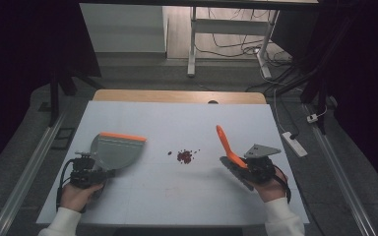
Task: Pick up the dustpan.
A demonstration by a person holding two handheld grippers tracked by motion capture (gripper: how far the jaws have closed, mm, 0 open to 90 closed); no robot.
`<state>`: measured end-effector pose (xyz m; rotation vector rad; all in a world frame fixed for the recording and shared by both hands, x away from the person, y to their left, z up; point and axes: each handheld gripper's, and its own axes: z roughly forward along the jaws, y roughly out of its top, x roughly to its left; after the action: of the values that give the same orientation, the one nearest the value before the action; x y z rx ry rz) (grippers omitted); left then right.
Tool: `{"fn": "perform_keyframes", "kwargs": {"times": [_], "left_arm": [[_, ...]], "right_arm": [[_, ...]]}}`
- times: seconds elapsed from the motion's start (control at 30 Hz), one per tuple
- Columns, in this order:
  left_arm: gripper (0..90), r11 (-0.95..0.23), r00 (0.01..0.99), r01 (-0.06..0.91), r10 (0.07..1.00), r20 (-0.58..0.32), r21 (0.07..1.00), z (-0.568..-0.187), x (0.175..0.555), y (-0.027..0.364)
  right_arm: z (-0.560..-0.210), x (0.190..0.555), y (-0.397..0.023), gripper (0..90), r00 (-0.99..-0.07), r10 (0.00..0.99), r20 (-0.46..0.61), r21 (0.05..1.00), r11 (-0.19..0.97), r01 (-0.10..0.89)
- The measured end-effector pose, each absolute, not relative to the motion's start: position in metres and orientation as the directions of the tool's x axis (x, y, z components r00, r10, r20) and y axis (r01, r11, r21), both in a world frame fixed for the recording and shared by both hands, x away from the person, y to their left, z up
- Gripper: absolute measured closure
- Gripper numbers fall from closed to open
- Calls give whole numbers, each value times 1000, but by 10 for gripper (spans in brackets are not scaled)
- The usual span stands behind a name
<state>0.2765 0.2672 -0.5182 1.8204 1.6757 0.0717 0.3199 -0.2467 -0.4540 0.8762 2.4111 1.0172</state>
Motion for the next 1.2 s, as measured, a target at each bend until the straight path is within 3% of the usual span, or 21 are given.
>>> {"fn": "perform_keyframes", "kwargs": {"times": [1.2], "left_arm": [[619, -107, 446, 737, 819, -361, 668, -508, 301, 268]], "right_arm": [[-453, 321, -244, 701, -723, 681, -116, 743, 543, 392]]}}
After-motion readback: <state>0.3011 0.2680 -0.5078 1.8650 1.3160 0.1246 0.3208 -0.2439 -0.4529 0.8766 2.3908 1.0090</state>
